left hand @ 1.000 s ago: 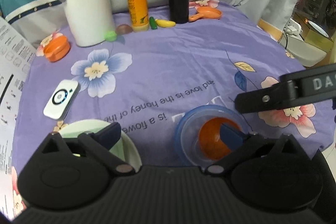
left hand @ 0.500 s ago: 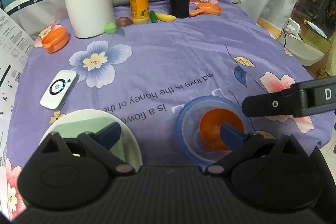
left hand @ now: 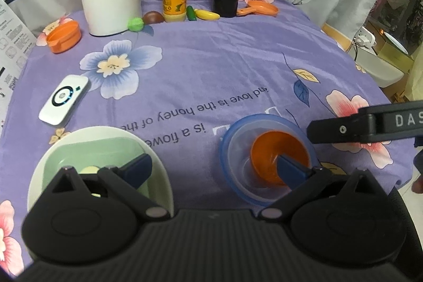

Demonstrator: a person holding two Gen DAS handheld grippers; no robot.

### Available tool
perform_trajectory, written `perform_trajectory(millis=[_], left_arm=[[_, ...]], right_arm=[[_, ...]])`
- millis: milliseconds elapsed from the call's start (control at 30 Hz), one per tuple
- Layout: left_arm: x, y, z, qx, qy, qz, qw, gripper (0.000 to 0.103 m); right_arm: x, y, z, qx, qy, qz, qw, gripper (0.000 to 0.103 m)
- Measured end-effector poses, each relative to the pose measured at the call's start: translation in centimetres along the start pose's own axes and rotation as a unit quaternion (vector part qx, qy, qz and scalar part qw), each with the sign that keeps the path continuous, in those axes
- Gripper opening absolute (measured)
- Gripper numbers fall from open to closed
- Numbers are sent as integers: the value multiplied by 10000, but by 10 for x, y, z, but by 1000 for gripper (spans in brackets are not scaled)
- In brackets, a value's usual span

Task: Organize plates and bowls
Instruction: 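Grasp the rim of the nested bowl stack with both grippers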

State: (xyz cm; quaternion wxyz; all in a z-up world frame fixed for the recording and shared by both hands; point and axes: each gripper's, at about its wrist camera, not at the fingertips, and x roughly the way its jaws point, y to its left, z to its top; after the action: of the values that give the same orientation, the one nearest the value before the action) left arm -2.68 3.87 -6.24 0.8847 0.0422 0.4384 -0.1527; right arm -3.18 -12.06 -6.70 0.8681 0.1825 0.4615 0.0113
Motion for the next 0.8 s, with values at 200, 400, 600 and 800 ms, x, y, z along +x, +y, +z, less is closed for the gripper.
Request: perform_trajectory(millis=[200, 400, 600, 800], left_arm=[[11, -6, 0, 57, 101, -90, 9999, 103], [18, -9, 2, 46, 111, -146, 9998, 101], [24, -8, 3, -38, 191, -275, 9994, 95], [30, -12, 2, -51, 229, -359, 9991, 74]], right_arm=[[11, -8, 3, 271, 158, -13, 9995, 95], [22, -8, 2, 287, 330, 189, 9989, 77], [30, 1, -1, 141, 443, 243, 9986, 58], [33, -1, 0, 114, 488, 327, 9982, 43]])
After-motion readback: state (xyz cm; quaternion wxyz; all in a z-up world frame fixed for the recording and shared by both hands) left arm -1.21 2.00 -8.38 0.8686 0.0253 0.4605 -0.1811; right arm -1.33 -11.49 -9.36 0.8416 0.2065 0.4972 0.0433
